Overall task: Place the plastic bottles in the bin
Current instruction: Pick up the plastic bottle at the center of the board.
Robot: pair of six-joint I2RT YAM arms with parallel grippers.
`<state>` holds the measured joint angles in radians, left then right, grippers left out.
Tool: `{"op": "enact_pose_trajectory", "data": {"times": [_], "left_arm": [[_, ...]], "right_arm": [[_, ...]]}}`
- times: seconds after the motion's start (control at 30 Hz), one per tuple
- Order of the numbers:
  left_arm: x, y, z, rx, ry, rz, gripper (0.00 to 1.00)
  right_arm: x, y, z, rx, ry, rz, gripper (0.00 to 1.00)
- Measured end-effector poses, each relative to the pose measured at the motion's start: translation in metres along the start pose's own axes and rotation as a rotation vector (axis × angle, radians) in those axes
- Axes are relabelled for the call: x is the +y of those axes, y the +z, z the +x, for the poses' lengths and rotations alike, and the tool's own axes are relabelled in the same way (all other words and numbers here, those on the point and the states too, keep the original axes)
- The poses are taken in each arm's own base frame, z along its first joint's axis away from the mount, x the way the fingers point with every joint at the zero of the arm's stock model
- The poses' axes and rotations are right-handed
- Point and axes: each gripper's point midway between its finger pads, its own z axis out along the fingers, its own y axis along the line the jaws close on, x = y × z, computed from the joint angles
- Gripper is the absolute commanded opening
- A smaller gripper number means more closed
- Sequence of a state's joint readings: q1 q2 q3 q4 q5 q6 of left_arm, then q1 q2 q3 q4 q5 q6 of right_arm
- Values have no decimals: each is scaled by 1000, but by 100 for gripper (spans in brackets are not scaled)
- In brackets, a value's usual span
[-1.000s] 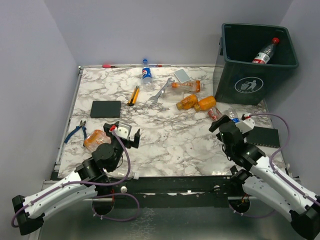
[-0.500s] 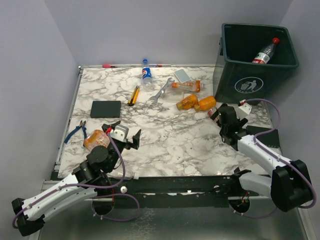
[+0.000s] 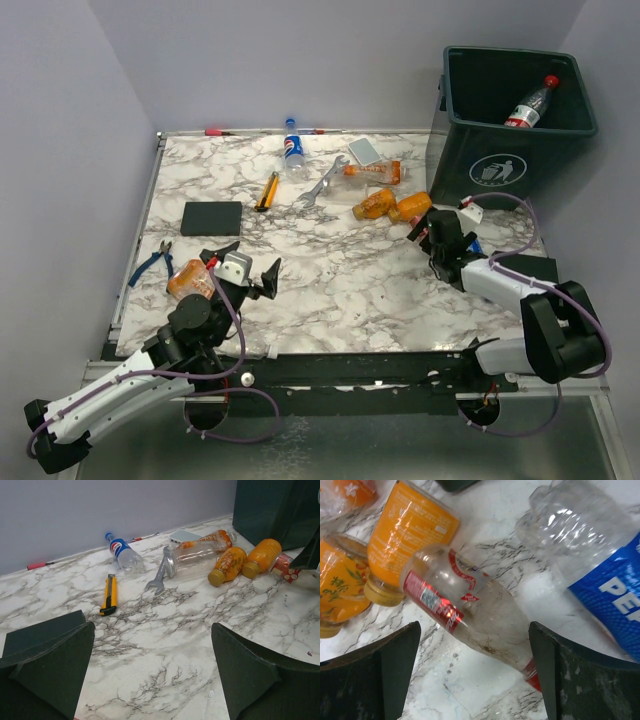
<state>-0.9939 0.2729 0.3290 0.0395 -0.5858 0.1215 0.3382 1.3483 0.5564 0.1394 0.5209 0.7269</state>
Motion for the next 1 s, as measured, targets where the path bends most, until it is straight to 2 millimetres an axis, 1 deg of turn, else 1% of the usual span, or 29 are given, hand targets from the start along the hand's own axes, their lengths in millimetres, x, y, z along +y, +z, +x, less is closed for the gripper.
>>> {"op": "enact_pose_trajectory", "data": {"times": [0.1, 0.17, 0.27, 0.33, 0.4, 0.5, 0.6, 0.77, 0.83, 0.9, 1.0], "left_arm": [[-1, 0, -1, -4, -2, 6, 99], [-2, 0, -1, -6, -3, 10, 99], [-4, 1, 0, -7, -3, 19, 99], [-4, 1, 1, -4, -1, 21, 99], [-5, 1, 2, -1, 1, 22, 99], [-6, 2, 4, 4, 6, 24, 99], [-7, 3, 4, 5, 9, 30, 99], [-9, 3, 5, 9, 12, 38, 99], [-9, 3, 5, 9, 12, 39, 99], [-9, 3, 5, 9, 12, 39, 99], [-9, 3, 5, 9, 12, 38, 99]], "right_arm": [[9, -2, 11, 53, 13, -52, 86], [16, -5, 21, 97, 32, -96, 86], [22, -15, 42, 174, 41, -145, 89], [25, -23, 51, 208, 37, -166, 92], [29, -32, 51, 217, 30, -187, 94], [29, -38, 45, 205, 21, -195, 95], [26, -34, 49, 228, -24, -165, 96], [24, -16, 65, 292, -101, -100, 95], [27, -10, 63, 289, -110, -91, 92], [30, -6, 62, 285, -115, -80, 86], [31, -1, 61, 279, -120, -75, 63]]}}
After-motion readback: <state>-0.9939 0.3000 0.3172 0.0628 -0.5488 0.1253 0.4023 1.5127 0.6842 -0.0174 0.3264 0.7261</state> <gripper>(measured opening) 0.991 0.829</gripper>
